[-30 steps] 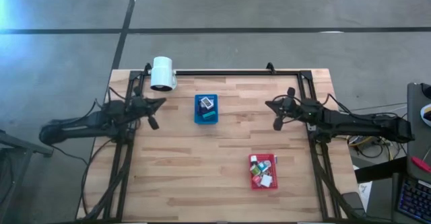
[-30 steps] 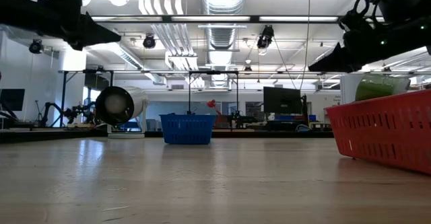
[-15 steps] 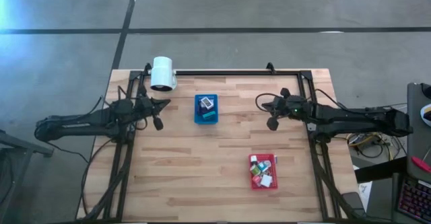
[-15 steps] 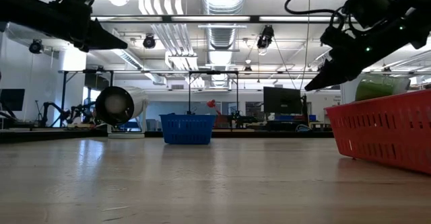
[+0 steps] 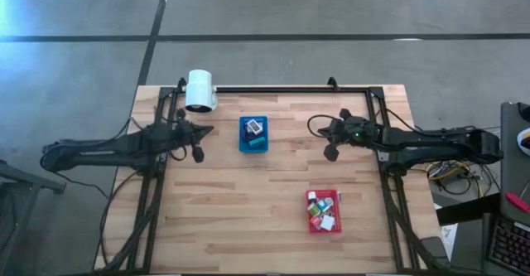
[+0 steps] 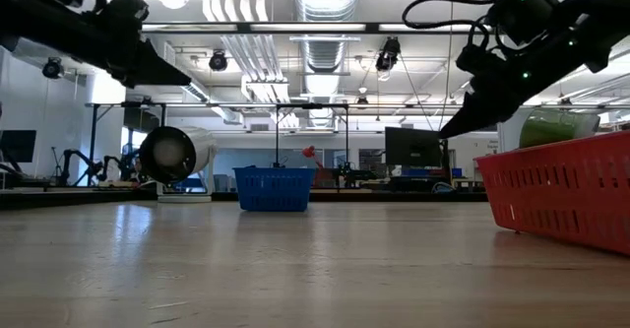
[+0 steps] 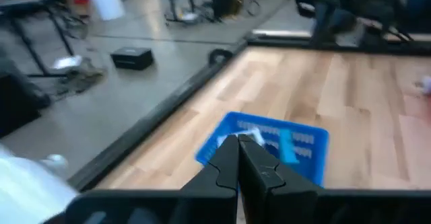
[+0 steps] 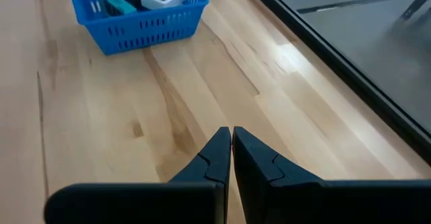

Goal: Pick & Place Office items
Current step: Put the purple charger adapter into the red bin

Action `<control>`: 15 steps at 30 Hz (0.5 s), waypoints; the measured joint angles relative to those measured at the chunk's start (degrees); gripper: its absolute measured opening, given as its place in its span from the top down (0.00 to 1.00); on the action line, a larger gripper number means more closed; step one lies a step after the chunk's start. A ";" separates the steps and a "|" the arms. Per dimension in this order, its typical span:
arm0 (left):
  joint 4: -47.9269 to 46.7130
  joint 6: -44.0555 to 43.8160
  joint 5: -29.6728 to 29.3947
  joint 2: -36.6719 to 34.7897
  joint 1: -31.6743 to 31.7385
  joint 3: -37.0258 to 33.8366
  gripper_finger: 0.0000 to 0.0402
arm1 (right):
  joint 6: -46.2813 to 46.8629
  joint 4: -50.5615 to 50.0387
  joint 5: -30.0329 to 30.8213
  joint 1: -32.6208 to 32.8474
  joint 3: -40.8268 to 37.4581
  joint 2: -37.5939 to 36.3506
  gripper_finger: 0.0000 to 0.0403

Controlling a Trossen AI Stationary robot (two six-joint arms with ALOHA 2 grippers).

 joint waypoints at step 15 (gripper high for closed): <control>-5.36 -2.12 6.63 28.94 -0.09 13.03 0.82 | 1.61 4.06 -5.57 0.00 0.00 0.22 0.97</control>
